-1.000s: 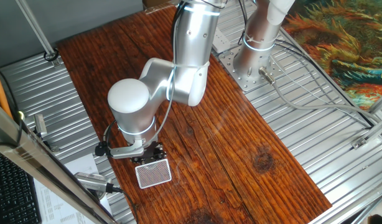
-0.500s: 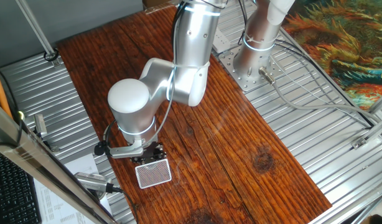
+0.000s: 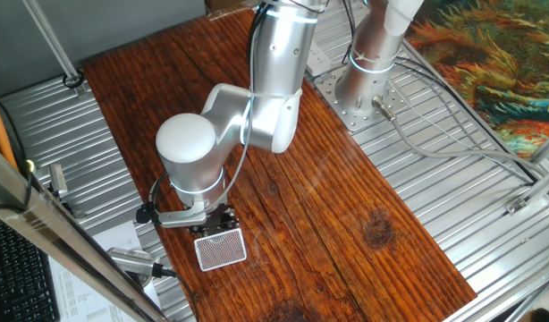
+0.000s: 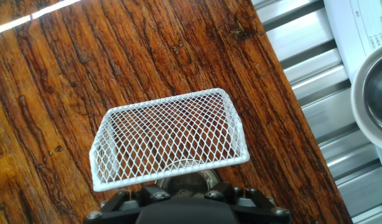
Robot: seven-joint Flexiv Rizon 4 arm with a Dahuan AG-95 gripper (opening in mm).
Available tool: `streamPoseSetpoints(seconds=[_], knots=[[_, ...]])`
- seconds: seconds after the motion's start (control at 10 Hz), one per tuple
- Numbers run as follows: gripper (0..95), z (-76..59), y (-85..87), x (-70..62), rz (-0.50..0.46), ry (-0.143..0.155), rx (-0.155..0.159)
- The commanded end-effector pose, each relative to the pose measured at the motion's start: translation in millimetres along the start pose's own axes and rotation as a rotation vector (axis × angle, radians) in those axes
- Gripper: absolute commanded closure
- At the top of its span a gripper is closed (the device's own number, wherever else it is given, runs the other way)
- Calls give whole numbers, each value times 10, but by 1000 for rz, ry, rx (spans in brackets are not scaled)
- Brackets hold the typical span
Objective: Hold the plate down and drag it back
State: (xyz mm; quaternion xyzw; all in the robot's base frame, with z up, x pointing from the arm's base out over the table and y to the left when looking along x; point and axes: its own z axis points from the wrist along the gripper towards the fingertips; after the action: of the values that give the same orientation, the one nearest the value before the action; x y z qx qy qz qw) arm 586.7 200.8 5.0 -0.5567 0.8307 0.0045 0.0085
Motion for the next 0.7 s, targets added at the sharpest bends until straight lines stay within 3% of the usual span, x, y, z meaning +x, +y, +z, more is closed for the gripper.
streamPoseSetpoints(seconds=[0.1,0.7], knots=[[950,10,-5,4,3,1,1],[950,10,-10,11,7,-3,-1]])
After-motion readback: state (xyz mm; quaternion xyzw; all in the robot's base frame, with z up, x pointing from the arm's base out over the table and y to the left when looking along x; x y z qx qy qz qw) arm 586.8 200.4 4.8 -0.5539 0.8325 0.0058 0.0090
